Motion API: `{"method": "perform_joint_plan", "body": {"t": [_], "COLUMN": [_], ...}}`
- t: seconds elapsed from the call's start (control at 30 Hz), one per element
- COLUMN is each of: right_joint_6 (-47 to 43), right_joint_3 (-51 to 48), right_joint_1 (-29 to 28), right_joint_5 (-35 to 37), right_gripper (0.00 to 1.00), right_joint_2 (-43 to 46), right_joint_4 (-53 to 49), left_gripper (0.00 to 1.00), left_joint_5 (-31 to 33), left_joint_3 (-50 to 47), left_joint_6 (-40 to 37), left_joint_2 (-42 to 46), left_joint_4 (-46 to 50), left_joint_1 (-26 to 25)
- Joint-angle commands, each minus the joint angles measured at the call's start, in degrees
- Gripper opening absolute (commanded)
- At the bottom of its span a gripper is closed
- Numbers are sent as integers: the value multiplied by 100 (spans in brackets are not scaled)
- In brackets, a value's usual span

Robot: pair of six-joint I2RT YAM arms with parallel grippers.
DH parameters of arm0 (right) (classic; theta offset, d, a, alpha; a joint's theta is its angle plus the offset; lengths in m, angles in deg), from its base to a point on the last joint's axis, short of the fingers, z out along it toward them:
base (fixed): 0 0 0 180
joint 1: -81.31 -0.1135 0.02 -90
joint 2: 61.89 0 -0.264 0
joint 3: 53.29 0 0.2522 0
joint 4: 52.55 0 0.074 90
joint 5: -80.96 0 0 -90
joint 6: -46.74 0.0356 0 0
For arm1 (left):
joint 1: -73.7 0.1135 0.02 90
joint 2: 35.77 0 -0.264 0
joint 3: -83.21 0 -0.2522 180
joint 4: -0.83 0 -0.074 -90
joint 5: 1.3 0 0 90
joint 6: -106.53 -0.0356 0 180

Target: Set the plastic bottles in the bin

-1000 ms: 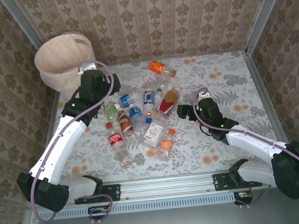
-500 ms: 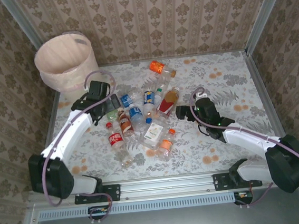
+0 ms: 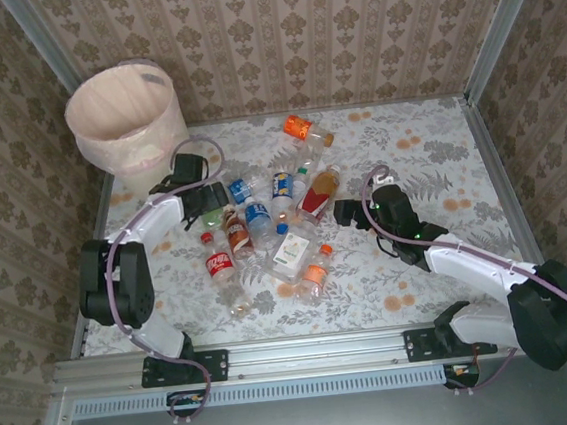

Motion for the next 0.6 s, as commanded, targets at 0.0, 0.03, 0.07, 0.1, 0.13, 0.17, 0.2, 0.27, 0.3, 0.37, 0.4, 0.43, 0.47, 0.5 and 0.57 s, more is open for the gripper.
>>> {"method": "perform_joint_plan", "body": {"t": [0.0, 0.03, 0.07, 0.1, 0.13, 0.17, 0.2, 0.27, 0.3, 0.37, 0.4, 0.43, 0.47, 0.5, 0.57], "right_joint_6": [-68, -72, -81, -97, -108, -117, -132, -151, -159, -182, -200, -209, -221, -250, -285], "right_joint_3": [99, 110, 114, 129, 130, 141, 139, 144, 153, 172, 187, 205, 230, 264, 321], "right_joint_1": [24, 24, 16, 24, 24, 19, 24, 24, 24, 24, 24, 20, 24, 24, 24], "right_joint_5": [104, 103, 94, 95, 102, 100, 106, 115, 110, 111, 115, 106, 97, 78, 69], "right_gripper": [100, 100, 100, 100, 100, 100, 100, 100, 100, 100, 100, 100, 100, 100, 100], "right_joint_2": [104, 104, 104, 105, 104, 104, 106, 104, 108, 106, 95, 96, 86, 73, 51], "right_joint_4": [-139, -143, -153, -159, -161, -161, -161, -161, -169, -185, -196, -211, -235, -264, -323], "left_gripper": [90, 89, 87, 83, 81, 80, 79, 77, 76, 76, 76, 77, 77, 77, 75], "left_joint_5": [-134, -140, -143, -156, -165, -176, -181, -192, -190, -210, -230, -274, -344, -408, -473], "left_joint_3": [-129, -131, -128, -127, -127, -121, -113, -103, -90, -19, 24, 63, 120, 178, 291], "left_joint_6": [-179, -167, -162, -157, -164, -155, -159, -159, -157, -144, -135, -145, -154, -155, -173], "left_joint_2": [-177, -228, -286, -337, -383, -436, -491, -605, -682, -831, -904, -979, -1048, -1119, -1233], "left_joint_4": [-282, -284, -296, -314, -337, -356, -378, -448, -473, -484, -487, -504, -517, -535, -544], "left_joint_1": [61, 84, 103, 118, 116, 129, 133, 130, 130, 139, 138, 138, 142, 130, 129]}}
